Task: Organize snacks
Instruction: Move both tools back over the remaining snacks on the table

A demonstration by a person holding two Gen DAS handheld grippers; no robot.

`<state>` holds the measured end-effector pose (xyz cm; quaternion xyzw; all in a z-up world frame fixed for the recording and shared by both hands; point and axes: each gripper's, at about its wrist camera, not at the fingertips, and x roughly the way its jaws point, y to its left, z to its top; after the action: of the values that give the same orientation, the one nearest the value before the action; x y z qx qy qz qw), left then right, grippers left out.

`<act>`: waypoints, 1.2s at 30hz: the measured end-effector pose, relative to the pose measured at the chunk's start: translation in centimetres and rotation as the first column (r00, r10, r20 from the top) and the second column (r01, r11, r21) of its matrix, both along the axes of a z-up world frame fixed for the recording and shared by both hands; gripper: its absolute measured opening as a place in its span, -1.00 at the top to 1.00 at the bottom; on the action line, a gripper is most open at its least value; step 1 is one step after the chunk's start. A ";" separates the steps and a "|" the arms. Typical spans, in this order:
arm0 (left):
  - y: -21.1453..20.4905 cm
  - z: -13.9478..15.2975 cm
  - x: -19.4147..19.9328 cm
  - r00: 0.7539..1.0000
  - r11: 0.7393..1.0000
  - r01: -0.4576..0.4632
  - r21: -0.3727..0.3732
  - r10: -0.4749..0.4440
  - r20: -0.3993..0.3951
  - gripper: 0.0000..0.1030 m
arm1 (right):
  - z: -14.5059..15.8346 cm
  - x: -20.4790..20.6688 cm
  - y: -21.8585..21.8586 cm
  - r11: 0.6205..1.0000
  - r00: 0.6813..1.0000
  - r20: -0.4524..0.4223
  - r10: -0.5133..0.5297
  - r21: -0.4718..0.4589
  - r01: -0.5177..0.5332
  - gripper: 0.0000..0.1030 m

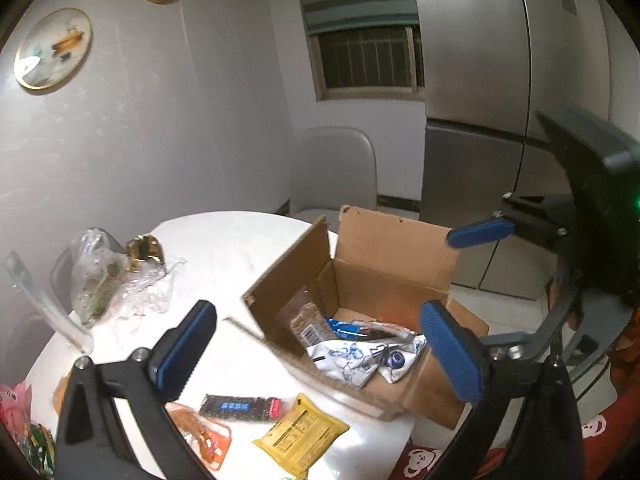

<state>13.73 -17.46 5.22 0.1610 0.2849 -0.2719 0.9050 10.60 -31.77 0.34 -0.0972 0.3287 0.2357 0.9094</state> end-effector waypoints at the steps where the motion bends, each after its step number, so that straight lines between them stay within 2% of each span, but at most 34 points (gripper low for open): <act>1: 0.6 0.3 -0.4 1.000 1.000 -0.008 -0.008 0.008 0.008 -0.96 | 0.7 -0.2 0.9 1.000 1.000 0.021 -0.003 0.001 0.003 -0.90; 3: 1.8 0.9 -1.3 0.999 0.999 -0.025 -0.021 0.026 0.023 -0.96 | 1.7 -1.3 2.1 1.000 0.998 0.061 -0.010 -0.006 0.011 -1.00; 8: 5.8 1.8 -3.2 0.992 0.994 -0.104 -0.041 0.106 0.062 -0.97 | 3.4 -4.3 5.6 0.999 0.986 0.167 0.022 -0.028 -0.018 -1.00; 12: 9.6 1.4 -4.4 0.983 0.984 -0.167 -0.066 0.171 0.060 -0.97 | 3.7 -5.9 8.8 0.993 0.980 0.163 0.118 -0.020 -0.116 -1.00; 15: 12.6 0.2 -5.1 0.973 0.972 -0.224 -0.072 0.228 0.048 -0.97 | 3.0 -6.2 12.1 0.982 0.970 0.150 0.189 -0.047 -0.184 -1.00; 19: 16.2 -2.4 -5.4 0.958 0.953 -0.287 -0.093 0.288 -0.002 -0.97 | 0.4 -5.6 16.4 0.958 0.955 0.081 0.285 -0.060 -0.281 -1.00; 22: 18.9 -5.0 -5.4 0.943 0.937 -0.333 -0.109 0.328 -0.058 -0.97 | -2.7 -4.8 19.3 0.938 0.939 0.005 0.344 -0.054 -0.344 -1.00; 26: 21.5 -9.2 -5.4 0.914 0.910 -0.398 -0.120 0.381 -0.139 -0.97 | -7.1 -3.5 21.9 0.920 0.917 -0.105 0.384 -0.035 -0.390 -1.00; 30: 22.5 -13.4 -5.4 0.896 0.903 -0.417 -0.099 0.391 -0.211 -0.97 | -11.6 -2.3 22.7 0.918 0.899 -0.200 0.390 0.010 -0.397 -1.00; 32: 22.7 -15.2 -5.1 0.880 0.897 -0.432 -0.093 0.397 -0.259 -0.97 | -13.5 -2.2 22.8 0.929 0.903 -0.229 0.363 0.011 -0.371 -0.93; 36: 22.6 -18.0 -4.5 0.863 0.896 -0.433 -0.100 0.379 -0.334 -0.97 | -15.8 -2.5 21.9 0.949 0.916 -0.250 0.313 0.061 -0.308 -0.59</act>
<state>9.22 5.11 -12.76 -0.0252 0.4245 -0.1196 0.8971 8.14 -9.92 -15.50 -0.1077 0.4214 0.3908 0.8112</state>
